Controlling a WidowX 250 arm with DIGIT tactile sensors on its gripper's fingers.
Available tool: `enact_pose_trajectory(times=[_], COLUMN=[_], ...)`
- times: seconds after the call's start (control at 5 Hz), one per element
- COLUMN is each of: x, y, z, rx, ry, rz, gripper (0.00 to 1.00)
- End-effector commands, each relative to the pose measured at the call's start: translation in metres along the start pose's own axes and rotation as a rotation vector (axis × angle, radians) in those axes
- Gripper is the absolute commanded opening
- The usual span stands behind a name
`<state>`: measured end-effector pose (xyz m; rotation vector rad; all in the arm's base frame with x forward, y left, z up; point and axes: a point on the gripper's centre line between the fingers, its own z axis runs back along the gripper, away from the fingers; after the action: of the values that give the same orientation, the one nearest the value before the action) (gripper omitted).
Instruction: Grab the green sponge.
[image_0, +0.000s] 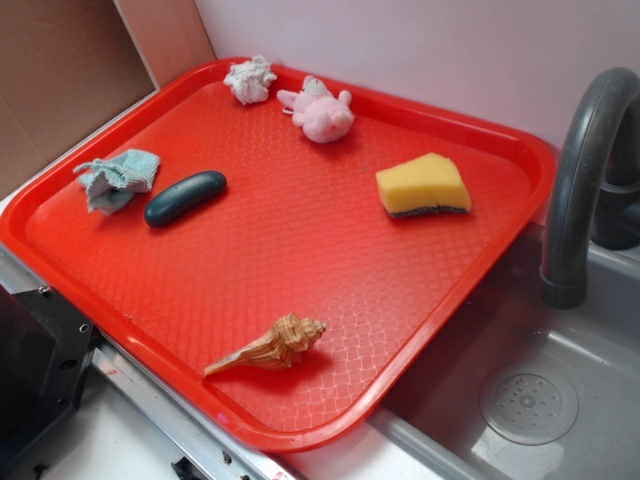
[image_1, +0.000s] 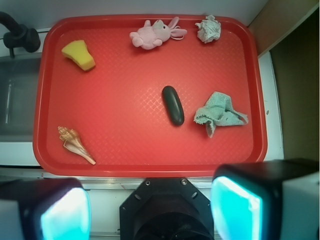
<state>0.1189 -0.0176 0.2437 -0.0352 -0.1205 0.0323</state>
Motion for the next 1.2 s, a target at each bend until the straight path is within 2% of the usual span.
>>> enact_pose_trajectory(times=[0.0, 0.2, 0.4, 0.6, 0.8, 1.0], x=[0.000, 0.008, 0.025, 0.047, 0.073, 0.102], y=[0.000, -0.006, -0.013, -0.020, -0.030, -0.042], z=[0.000, -0.016, -0.035, -0.058, -0.081, -0.104], rx=[0.000, 0.040, 0.044, 0.044, 0.008, 0.019], ry=[0.000, -0.049, -0.094, -0.137, -0.175, -0.186], rz=[0.000, -0.003, -0.039, -0.079, -0.179, -0.229], gripper=[1.00, 1.00, 1.00, 1.00, 1.00, 1.00])
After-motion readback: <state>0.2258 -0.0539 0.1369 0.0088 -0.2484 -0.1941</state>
